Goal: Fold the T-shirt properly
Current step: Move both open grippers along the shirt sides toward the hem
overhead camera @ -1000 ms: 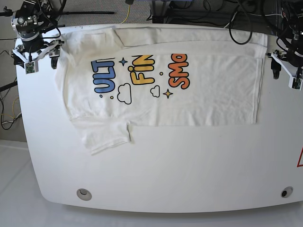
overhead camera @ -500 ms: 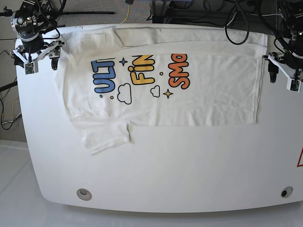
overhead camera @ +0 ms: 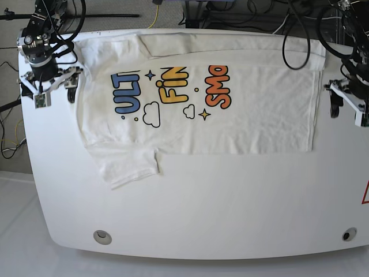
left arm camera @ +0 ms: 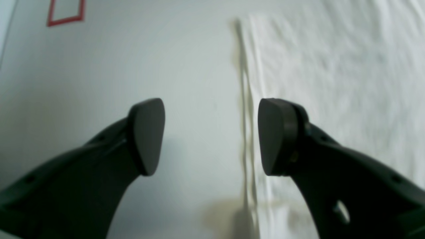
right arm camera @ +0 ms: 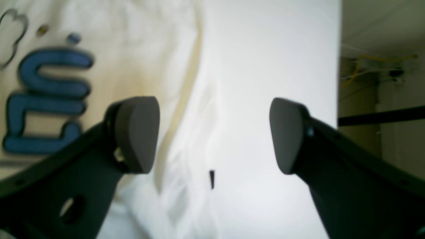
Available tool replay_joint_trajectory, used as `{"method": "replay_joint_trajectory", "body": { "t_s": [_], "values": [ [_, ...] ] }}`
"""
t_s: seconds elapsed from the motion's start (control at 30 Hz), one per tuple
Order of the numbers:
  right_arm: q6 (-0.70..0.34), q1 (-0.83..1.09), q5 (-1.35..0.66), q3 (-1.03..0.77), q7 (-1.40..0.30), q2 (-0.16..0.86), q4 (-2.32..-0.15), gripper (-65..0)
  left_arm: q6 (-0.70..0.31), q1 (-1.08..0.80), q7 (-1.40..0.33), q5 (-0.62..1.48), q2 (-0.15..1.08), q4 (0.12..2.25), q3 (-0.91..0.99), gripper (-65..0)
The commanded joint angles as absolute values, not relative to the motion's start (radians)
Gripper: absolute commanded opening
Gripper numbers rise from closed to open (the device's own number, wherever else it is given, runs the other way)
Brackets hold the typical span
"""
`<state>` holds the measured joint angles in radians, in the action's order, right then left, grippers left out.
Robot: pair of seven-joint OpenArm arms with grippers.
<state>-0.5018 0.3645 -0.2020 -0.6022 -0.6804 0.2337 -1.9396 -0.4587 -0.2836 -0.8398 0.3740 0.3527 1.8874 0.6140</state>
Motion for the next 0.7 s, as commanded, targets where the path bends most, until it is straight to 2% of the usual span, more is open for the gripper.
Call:
{"method": "replay_joint_trajectory", "body": {
  "t_s": [0.0, 0.2, 0.67],
  "values": [
    [-0.511, 0.321, -0.207, -0.594, -0.679, 0.249, -1.935, -15.5, -0.462, -0.239, -0.822, 0.376, 0.377, 1.859, 0.603, -24.5],
    [-0.527, 0.150, -0.201, -0.588, -0.754, 0.256, -1.819, -15.6, -0.458, -0.097, -0.832, 0.325, 0.379, 1.712, 0.497, -24.0],
    [-0.535, -0.062, -0.191, -0.496, -0.825, 0.266, -1.640, -15.9, -0.450, 0.019, -0.810, 0.293, 0.378, 1.620, 0.393, -24.2]
  ]
}}
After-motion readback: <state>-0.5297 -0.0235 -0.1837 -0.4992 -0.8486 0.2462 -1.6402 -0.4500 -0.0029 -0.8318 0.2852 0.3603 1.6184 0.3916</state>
